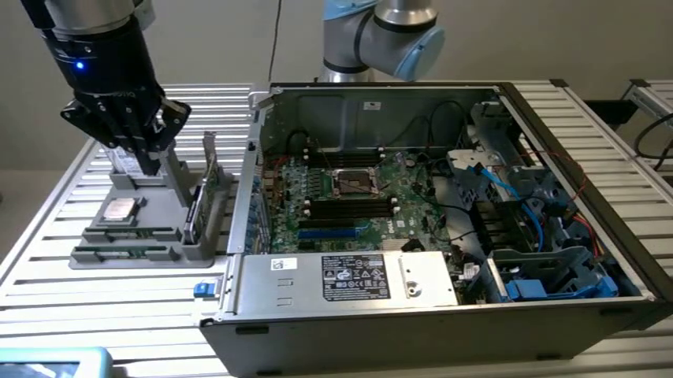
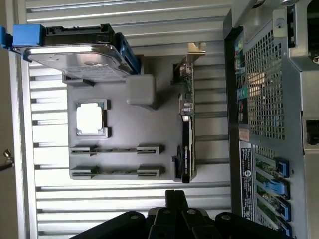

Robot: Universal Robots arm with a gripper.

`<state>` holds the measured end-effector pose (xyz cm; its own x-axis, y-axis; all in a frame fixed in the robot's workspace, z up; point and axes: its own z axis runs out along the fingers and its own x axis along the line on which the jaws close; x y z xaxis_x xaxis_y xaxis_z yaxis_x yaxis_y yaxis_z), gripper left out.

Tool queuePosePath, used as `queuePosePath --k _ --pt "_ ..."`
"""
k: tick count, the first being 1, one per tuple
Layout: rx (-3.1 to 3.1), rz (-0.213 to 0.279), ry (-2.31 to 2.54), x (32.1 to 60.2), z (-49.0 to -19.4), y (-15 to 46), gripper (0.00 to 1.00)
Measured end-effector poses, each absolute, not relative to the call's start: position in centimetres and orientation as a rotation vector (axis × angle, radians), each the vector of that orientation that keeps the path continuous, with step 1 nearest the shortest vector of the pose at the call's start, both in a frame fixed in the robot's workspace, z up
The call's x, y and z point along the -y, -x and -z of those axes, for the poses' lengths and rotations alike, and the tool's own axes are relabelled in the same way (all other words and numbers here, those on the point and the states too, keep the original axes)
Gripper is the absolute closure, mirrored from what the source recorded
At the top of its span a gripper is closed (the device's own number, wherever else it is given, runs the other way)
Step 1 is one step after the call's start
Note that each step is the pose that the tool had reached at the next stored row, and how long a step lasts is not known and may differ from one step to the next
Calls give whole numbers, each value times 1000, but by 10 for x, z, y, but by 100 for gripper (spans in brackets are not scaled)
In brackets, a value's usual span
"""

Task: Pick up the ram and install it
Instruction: 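Reach for the ram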

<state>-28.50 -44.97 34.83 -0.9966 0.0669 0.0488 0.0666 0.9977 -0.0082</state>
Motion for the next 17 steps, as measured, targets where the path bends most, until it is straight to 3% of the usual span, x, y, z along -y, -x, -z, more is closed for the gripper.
queuePosePath --k 17 --pt "3094 -11 86 451 -326 327 89"
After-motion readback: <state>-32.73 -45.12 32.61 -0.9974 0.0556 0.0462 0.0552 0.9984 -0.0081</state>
